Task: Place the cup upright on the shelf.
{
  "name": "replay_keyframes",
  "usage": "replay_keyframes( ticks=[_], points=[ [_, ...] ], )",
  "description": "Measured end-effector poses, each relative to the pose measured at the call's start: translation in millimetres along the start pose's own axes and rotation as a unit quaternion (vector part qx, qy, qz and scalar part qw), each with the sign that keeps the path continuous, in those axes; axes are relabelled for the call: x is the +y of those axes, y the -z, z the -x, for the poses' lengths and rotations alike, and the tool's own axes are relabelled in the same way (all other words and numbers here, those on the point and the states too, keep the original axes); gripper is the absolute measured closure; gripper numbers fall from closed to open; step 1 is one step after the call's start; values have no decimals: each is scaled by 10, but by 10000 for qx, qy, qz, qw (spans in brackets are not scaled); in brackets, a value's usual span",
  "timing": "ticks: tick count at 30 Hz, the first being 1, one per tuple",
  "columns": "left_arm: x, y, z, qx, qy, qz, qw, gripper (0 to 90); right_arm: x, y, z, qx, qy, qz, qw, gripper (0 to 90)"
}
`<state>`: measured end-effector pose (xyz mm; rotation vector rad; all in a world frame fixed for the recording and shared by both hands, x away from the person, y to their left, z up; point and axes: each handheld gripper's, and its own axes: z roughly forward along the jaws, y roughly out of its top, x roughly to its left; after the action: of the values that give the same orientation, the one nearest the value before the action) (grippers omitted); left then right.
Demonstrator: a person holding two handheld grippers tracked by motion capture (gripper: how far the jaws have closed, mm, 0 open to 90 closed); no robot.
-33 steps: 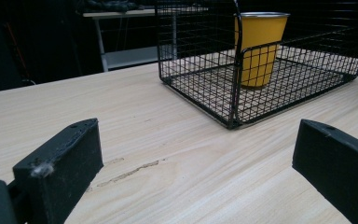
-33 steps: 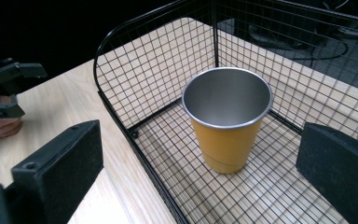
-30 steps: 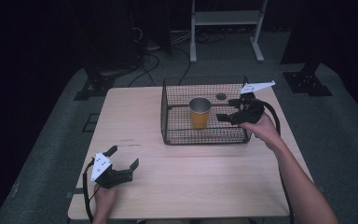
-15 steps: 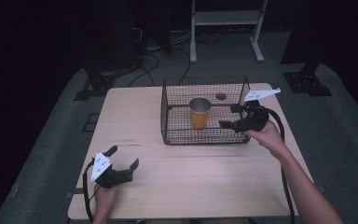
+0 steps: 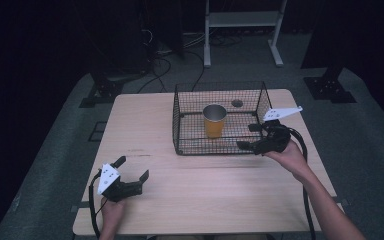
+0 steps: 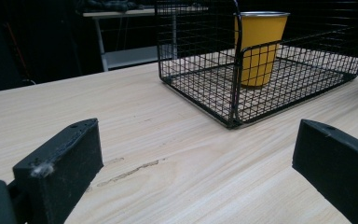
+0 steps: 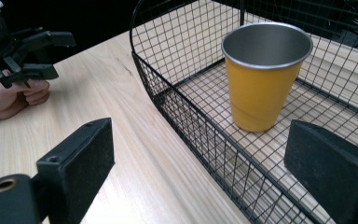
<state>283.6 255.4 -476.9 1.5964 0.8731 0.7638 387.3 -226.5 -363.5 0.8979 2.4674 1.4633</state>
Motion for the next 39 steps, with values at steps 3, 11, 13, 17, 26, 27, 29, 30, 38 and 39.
replay_keyframes(
  ticks=[3,11,13,17,26,27,29,30,38,39],
  points=[
    [0,0,0,-1,-3,-1,10000,8,-54,8,-11,6,-50,21,10000,77],
    [0,0,1,-3,-4,-3,10000,8,-177,-7,-68,75,-94,37,9999,78],
    [0,0,0,-3,-2,-2,10000,8,-204,-24,-91,69,-72,-1,10000,78],
    [0,1,0,-6,-15,-10,10000,8,-263,-63,-136,114,-75,-45,9999,78],
    [0,2,2,-3,-20,-17,10000,8,-367,-120,-262,116,-25,-167,9998,79],
    [-1,1,4,-1,-22,-6,10000,8,-386,-120,-287,75,-19,-172,9998,79],
    [-1,1,7,-5,-26,0,10000,8,-418,-117,-318,112,-36,-152,9998,79],
    [-1,1,7,-8,-29,1,10000,8,-434,-116,-336,112,-32,-150,9998,79],
    [-1,0,5,-7,-27,7,10000,8,-570,-152,-476,129,-71,-154,9998,80],
    [-1,0,6,-9,-27,7,10000,8,-602,-163,-501,132,-69,-116,9998,80]
  ],
)
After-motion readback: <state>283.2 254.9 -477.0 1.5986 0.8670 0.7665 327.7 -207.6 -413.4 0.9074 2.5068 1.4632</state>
